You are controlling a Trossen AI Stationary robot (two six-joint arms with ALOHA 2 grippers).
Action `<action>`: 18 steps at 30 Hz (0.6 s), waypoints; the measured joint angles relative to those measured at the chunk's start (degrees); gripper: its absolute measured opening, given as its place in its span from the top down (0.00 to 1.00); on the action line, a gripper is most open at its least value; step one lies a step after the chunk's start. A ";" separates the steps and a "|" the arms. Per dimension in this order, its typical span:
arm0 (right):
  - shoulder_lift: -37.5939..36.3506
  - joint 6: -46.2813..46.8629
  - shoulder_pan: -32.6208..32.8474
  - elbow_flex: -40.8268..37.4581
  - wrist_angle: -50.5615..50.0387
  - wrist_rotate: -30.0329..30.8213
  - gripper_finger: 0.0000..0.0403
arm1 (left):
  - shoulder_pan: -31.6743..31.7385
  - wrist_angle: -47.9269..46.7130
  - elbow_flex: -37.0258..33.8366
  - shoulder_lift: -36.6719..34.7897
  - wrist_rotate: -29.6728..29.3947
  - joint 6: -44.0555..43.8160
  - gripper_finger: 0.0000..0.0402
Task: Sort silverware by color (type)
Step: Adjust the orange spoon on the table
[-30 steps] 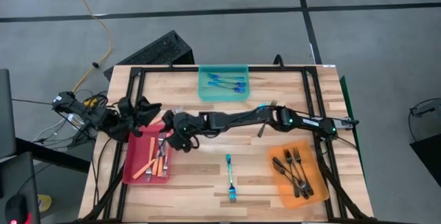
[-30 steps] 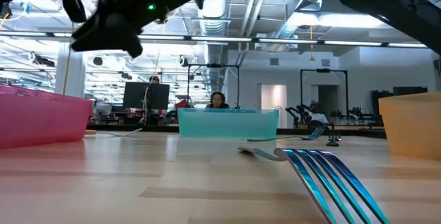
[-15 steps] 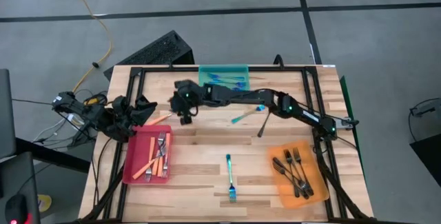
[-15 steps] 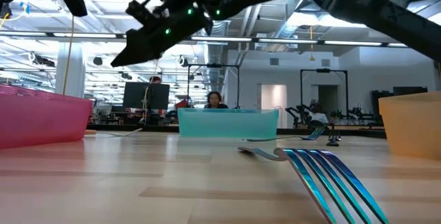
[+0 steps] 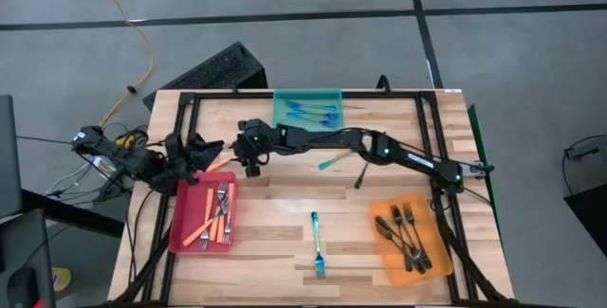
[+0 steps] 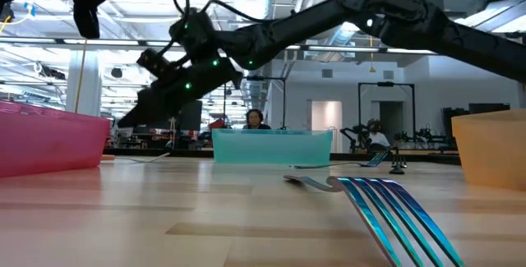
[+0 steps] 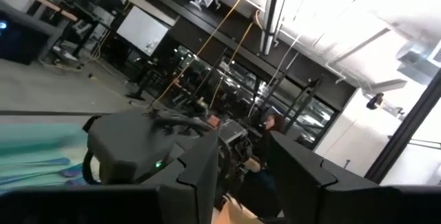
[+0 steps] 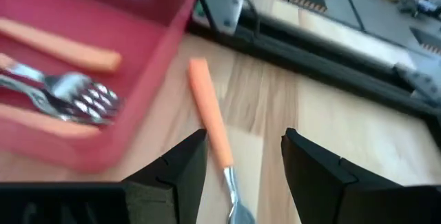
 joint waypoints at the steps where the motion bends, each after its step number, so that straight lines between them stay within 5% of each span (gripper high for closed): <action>1: 0.04 0.00 -0.24 -0.09 0.09 -0.01 0.49 | -0.01 -0.18 0.00 0.00 -0.26 -0.09 0.72; 18: 1.88 5.74 -2.24 -1.28 5.60 -2.91 0.54 | -0.01 -0.89 0.02 0.00 -4.48 -0.46 0.72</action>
